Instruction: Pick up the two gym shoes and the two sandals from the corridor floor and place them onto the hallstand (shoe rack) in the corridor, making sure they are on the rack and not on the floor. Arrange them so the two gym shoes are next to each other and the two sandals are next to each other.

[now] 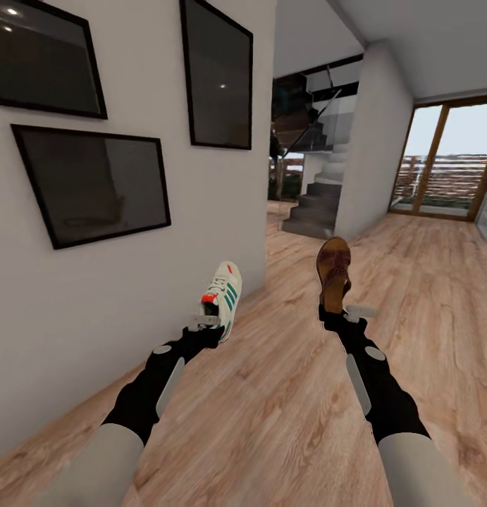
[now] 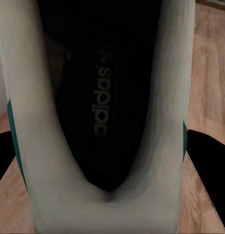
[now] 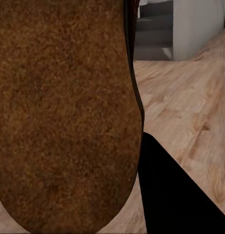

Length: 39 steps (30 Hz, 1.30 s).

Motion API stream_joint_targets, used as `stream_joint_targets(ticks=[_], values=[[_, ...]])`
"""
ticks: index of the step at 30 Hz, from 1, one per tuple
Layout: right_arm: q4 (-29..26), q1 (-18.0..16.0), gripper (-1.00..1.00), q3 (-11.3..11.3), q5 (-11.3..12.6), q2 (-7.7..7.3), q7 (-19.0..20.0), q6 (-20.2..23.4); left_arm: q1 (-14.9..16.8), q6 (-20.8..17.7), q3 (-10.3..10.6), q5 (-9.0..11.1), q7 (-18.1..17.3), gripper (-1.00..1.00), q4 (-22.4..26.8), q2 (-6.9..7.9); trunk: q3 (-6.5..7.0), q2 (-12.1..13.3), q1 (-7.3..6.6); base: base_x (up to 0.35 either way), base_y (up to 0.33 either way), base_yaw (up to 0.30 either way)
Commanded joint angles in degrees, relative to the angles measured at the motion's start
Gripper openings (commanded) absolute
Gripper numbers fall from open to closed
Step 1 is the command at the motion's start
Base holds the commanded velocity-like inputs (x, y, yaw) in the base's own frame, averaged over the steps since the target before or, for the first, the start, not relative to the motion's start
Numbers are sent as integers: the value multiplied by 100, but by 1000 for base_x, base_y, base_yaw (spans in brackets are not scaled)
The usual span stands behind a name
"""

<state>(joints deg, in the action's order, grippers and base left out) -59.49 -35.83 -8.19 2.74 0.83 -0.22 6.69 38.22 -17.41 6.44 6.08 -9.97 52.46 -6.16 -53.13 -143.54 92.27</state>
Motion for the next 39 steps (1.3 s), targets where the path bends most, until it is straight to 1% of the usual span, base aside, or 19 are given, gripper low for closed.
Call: stream_joint_targets(ticks=[1, 8, 18, 39], values=[[-10, -3, -100, -8, 49, 5, -2, 34, 2, -43, -2, 63, -5, -100, 10, 1, -6, -3, 2, 346, 0, -300], [-10, -3, -100, -8, 46, 5, -4, 34, 2, -43, -3, 62, -5, -100, 10, 1, -6, -3, 2, 346, 0, -279], [-10, -3, -100, -8, 43, 5, -5, 34, 2, -43, -3, 62, -5, -100, 10, 1, -6, -3, 2, 347, 0, -72], [-10, -3, -100, -25, 43, 5, -5, 34, 2, -43, -3, 68, -5, -100, 10, 1, -6, -3, 2, 347, 0, -293]])
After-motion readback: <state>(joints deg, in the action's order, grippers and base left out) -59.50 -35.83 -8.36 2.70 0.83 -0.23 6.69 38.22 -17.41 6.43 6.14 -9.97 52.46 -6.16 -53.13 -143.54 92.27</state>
